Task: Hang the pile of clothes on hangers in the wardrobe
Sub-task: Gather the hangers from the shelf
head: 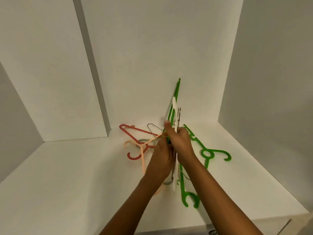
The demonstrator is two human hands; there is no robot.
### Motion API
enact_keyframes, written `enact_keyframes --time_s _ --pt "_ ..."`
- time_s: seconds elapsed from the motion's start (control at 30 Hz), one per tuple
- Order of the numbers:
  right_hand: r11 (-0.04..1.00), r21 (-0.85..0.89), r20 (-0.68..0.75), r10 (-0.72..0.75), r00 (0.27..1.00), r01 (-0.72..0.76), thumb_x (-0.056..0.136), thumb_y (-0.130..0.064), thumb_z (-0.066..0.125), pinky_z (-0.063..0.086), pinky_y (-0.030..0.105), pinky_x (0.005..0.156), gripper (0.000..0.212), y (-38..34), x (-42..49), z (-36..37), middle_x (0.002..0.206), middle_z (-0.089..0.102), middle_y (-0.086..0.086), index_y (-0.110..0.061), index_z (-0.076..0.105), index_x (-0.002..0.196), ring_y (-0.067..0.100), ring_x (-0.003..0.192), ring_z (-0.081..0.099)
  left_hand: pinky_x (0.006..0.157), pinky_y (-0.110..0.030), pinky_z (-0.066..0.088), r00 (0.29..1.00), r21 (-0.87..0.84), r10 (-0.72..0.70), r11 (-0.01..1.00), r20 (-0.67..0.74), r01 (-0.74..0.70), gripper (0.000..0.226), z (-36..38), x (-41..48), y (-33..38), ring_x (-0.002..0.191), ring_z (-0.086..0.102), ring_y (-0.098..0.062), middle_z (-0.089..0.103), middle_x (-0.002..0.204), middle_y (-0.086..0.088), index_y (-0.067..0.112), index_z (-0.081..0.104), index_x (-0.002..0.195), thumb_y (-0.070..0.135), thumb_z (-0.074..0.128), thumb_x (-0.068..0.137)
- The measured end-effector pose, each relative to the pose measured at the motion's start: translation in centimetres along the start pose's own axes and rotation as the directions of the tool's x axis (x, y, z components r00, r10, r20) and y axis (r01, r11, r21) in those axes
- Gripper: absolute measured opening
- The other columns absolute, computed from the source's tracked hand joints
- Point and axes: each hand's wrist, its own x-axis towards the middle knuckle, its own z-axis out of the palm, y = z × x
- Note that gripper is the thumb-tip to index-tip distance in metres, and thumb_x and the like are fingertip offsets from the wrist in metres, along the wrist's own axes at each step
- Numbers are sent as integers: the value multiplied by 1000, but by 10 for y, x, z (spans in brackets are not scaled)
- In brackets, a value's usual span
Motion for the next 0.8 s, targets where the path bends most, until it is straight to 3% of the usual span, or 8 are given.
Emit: enact_keyframes --time_s 0.07,0.1,0.2,0.33,0.4,0.5,0.6,0.8 --pt "998 57 28 34 999 -35 86 -29 65 52 32 65 26 3 1 2 75 67 8 -3 65 89 23 74 65 89 -37 52 1000 41 0 999 -19 1 50 -2 -8 -3 93 59 -21 62 105 -18 -8 53 116 34 40 92" --pt "992 114 47 47 998 -52 87 -20 63 51 30 63 18 3 1 2 73 65 7 -2 64 88 21 70 63 89 -31 51 1000 18 -17 1000 -3 17 55 -5 -10 -4 96 59 -17 62 106 -12 -2 53 118 42 37 90" --pt "971 236 110 5 994 -31 91 -11 54 45 25 52 15 -4 0 0 62 54 3 -8 56 76 12 51 51 75 -3 38 1000 7 -7 1000 -3 7 18 -32 -12 5 90 50 8 53 95 21 24 54 108 29 40 99" --pt "874 470 220 23 975 -126 95 -13 50 27 19 36 23 2 7 -4 49 42 -5 -13 46 72 8 37 32 77 -17 46 947 1 -166 985 -274 173 25 -76 12 -25 89 54 -5 62 100 2 13 60 105 33 50 95" --pt "811 557 258 37 965 -180 95 -11 49 25 19 37 15 13 9 -8 50 41 -5 -12 47 81 7 38 30 91 -38 49 844 43 -474 865 -252 499 50 -82 21 -58 104 57 -23 60 118 -14 3 55 118 45 52 91" --pt "772 576 314 96 944 -270 95 -9 46 29 17 36 4 32 10 -14 52 42 -4 -10 48 92 6 39 32 92 -41 46 581 -156 -813 570 40 807 71 -69 13 -78 112 53 -33 52 124 -21 -1 39 135 55 44 92" --pt "788 496 321 224 920 -365 96 -9 44 35 19 37 10 45 12 -19 55 47 -1 -8 52 90 7 39 37 83 -39 52 546 -312 -832 497 91 810 73 -51 7 -85 91 58 -28 55 105 -16 -2 43 128 60 46 88" --pt "917 -43 117 398 910 -396 93 -11 47 39 23 43 7 66 10 -18 68 48 7 -5 51 91 14 53 44 50 -27 54 503 -559 -863 401 34 726 94 -31 8 -79 86 66 -23 47 127 -19 10 24 139 67 61 74"
